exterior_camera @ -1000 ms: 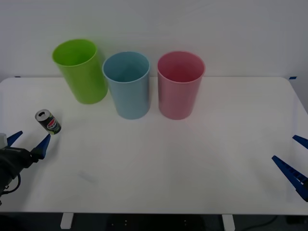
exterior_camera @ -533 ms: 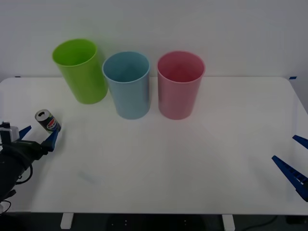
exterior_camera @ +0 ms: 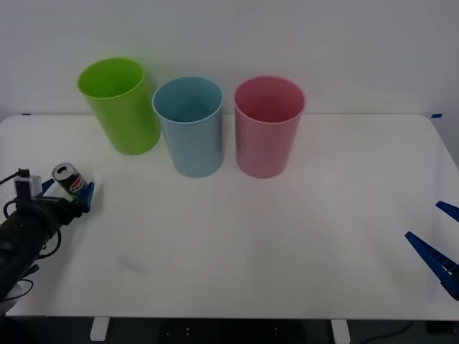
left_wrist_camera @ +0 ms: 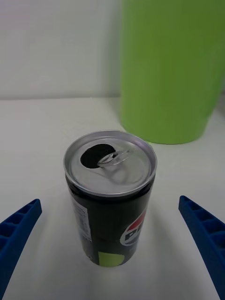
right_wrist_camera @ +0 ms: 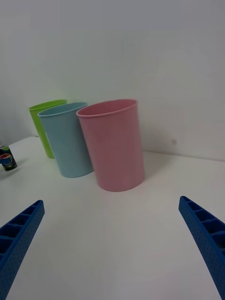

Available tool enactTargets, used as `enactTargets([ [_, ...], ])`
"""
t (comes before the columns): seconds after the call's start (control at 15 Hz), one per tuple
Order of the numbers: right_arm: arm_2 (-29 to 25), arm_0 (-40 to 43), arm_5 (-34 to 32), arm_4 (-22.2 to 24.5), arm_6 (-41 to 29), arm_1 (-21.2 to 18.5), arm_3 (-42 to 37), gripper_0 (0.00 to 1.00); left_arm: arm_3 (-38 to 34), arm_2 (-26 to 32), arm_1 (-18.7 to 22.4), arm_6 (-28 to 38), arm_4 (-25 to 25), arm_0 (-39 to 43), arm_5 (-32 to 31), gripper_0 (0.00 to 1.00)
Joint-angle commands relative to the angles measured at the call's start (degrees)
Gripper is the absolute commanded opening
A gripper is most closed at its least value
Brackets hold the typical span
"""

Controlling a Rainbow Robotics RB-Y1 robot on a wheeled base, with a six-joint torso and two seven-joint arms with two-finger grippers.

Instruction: Grasp the object on the table and drop it into the matching bin: aluminum can to the light blue bin, PET bottle to the pink bin.

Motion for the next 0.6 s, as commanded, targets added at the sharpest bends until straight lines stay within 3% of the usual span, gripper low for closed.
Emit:
enactTargets([
  [0.07, 0.00, 0.00, 0.00, 0.00, 0.00, 0.00, 0.00, 1.00, 0.85, -0.34, -0.26, -0.06, -0.05, -1.41, 0.89, 1.00],
  [0.6, 0.00, 0.00, 0.00, 0.00, 0.00, 0.00, 0.00, 1.00, 1.64, -0.61, -0.61, -0.06, -0.66, -2.20, 1.50, 1.00],
])
